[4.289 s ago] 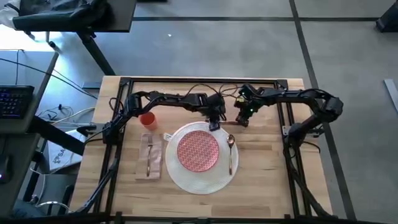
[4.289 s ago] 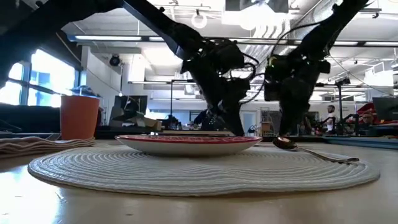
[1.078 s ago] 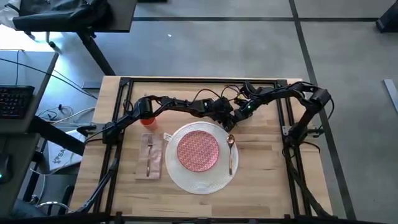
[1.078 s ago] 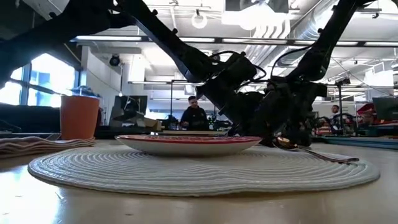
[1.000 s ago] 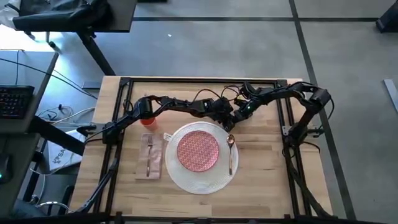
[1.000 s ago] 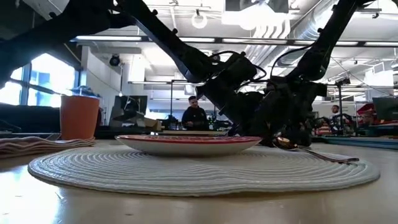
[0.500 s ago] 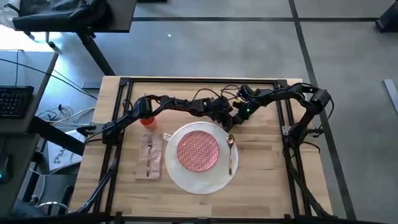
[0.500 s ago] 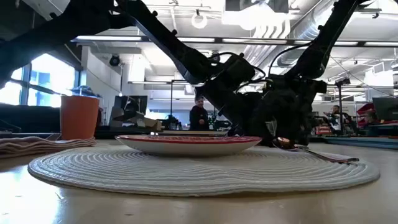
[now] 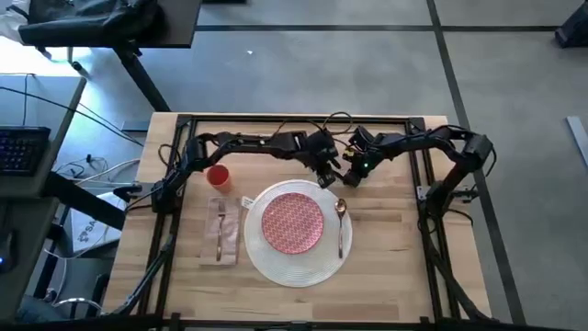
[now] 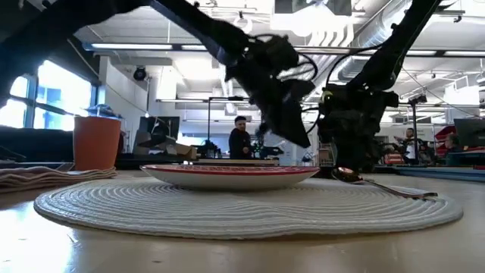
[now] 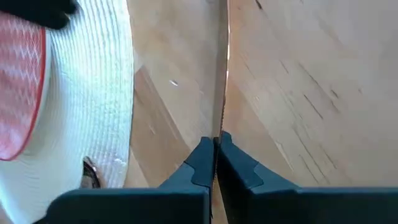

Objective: Set table place
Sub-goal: Put the table knife beside the gold fork

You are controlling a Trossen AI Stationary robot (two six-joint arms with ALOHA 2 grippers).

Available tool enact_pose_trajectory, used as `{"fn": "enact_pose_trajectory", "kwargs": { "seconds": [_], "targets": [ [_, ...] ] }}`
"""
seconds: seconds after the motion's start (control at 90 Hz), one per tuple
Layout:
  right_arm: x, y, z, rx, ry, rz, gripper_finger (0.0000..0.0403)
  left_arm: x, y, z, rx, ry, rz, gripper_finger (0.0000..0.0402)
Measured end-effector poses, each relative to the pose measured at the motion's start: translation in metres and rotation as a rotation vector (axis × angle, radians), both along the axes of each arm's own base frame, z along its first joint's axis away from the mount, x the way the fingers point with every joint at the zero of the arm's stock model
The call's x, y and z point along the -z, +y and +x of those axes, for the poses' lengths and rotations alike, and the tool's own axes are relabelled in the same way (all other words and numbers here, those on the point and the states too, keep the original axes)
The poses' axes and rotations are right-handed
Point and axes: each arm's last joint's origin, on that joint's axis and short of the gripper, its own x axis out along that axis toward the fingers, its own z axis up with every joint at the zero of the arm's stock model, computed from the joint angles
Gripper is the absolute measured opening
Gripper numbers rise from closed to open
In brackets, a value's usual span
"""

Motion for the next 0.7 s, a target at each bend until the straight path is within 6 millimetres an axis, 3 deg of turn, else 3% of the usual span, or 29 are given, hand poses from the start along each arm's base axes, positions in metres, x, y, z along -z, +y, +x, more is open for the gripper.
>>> {"fn": "enact_pose_trajectory", "kwargs": {
  "seconds": [0.111,0.422,0.544,0.7],
  "targets": [
    [0.000,0.005,0.003,-0.044,0.001,-0.031,0.0000,0.004,0.005,-0.002,0.072,0.022,0.056,0.0040],
    [-0.006,0.011,0.012,-0.095,0.030,-0.096,0.0000,0.026,0.017,-0.003,0.110,0.086,0.127,0.0176],
    [-0.011,0.011,0.014,-0.119,0.043,-0.135,0.0000,0.029,0.016,-0.004,0.115,0.126,0.176,0.0186],
    [-0.014,0.014,0.015,-0.147,0.046,-0.172,0.0000,0.029,0.016,-0.004,0.141,0.125,0.187,0.0169]
  ]
}}
